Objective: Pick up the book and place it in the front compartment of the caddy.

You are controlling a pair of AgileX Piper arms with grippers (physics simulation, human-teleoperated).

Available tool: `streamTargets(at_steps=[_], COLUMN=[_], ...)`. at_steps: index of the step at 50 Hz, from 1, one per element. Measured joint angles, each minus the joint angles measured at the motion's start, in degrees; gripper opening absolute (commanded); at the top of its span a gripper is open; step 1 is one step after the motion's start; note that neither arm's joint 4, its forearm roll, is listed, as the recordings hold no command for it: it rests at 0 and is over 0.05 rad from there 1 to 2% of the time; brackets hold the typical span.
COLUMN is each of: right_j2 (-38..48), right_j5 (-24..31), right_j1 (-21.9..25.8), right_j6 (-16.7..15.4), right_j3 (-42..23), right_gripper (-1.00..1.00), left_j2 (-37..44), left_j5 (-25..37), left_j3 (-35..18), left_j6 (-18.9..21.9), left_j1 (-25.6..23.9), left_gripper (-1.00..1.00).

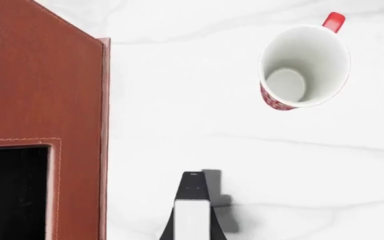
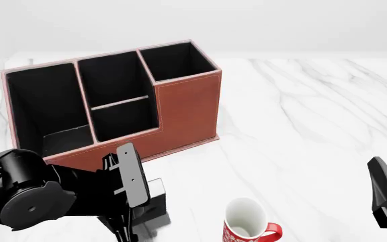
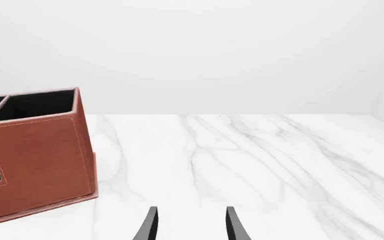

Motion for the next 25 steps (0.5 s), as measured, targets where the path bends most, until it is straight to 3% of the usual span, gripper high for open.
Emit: streamTargets(at_steps=[25], right_j2=[0.0], right_j5=[0.0], right_j1=[0.0], right_j6=[0.0], right_j3=[0.0], right_gripper=[1.0], left_j2=[-5.4], left_j5=[10.5], left_j3=[-7.6], left_j6=[10.7], left_j1=[5.7], left_gripper=[-1.0])
